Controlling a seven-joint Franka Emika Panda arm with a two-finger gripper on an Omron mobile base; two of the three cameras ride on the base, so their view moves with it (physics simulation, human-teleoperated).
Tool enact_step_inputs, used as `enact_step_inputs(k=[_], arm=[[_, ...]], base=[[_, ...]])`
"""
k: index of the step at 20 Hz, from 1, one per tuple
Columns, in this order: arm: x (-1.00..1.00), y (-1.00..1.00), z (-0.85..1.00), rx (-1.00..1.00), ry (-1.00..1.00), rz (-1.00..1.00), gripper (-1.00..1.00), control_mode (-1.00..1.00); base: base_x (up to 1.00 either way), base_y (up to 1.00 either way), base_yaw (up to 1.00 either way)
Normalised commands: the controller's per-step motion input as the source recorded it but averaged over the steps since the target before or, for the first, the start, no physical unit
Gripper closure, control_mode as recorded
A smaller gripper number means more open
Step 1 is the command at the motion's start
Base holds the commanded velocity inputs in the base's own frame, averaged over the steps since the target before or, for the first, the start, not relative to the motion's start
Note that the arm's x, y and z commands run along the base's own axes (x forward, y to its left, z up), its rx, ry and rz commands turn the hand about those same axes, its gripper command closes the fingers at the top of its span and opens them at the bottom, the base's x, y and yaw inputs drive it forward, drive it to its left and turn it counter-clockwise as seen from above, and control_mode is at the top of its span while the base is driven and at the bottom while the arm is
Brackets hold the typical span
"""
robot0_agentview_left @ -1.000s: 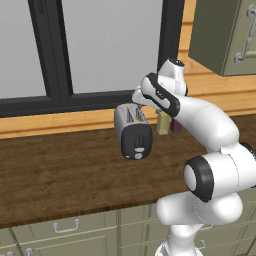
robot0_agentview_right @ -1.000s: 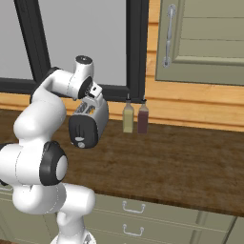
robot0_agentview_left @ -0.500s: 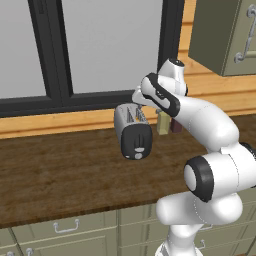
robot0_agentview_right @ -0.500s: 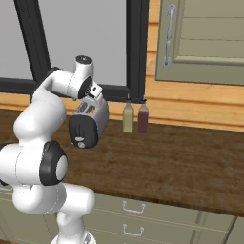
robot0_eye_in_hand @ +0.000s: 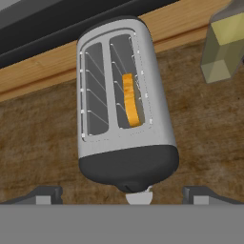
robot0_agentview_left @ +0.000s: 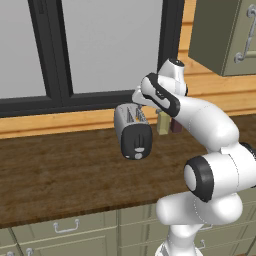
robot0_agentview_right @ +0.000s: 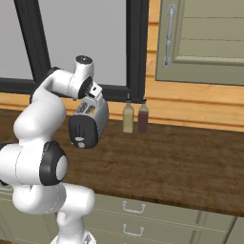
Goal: Start the toaster. Once the lever pops up, take the bread to the plate on the dining counter.
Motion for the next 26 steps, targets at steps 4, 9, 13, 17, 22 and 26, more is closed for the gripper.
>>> enact_step_inputs(k=[4,9,13,17,22,26], arm=[[0.0,0.0,0.0,0.0,0.0,0.0,-1.0,-1.0],[0.0,0.0,0.0,0.0,0.0,0.0,-1.0,-1.0],[0.0,0.0,0.0,0.0,0.0,0.0,-1.0,-1.0],[0.0,0.0,0.0,0.0,0.0,0.0,-1.0,-1.0],[0.0,0.0,0.0,0.0,0.0,0.0,-1.0,-1.0],[0.0,0.0,0.0,0.0,0.0,0.0,-1.0,-1.0]], base=[[0.0,0.0,0.0],[0.0,0.0,0.0],[0.0,0.0,0.0],[0.0,0.0,0.0],[0.0,0.0,0.0],[0.0,0.0,0.0]])
